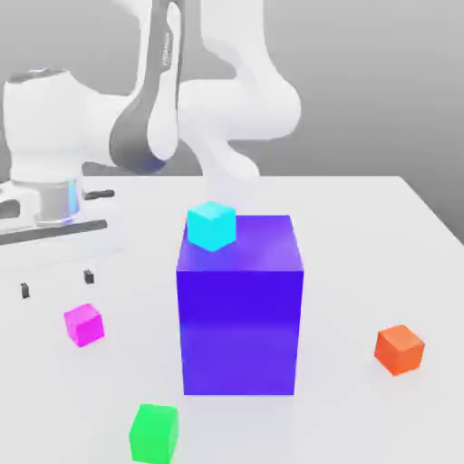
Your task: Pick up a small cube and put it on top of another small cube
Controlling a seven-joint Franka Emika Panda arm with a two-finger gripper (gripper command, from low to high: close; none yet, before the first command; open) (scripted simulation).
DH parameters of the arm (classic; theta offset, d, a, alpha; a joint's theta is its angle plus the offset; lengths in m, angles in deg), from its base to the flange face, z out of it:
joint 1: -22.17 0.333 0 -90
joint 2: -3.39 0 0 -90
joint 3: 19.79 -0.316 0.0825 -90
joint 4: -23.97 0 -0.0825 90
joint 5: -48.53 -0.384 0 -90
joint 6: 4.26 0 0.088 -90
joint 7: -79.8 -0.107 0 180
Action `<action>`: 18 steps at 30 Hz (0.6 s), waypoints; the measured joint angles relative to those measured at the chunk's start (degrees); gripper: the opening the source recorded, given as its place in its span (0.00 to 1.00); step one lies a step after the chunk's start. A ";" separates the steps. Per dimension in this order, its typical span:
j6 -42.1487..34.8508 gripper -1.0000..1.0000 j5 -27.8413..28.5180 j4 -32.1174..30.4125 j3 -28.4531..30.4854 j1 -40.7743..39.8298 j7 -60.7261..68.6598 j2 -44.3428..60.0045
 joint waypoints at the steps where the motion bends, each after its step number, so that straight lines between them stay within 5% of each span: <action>1: 0.96 0.50 -1.63 -0.93 0.75 -0.52 3.63 1.58; 4: 3.96 0.50 -11.27 -2.25 -1.70 -3.57 15.39 6.92; 12: 12.37 0.50 -40.72 1.76 -29.90 -24.39 38.23 20.54; 13: 13.29 0.00 -42.44 2.15 -32.61 -26.72 39.60 21.71; 18: 13.16 0.00 -42.50 2.15 -32.60 -26.72 39.66 21.70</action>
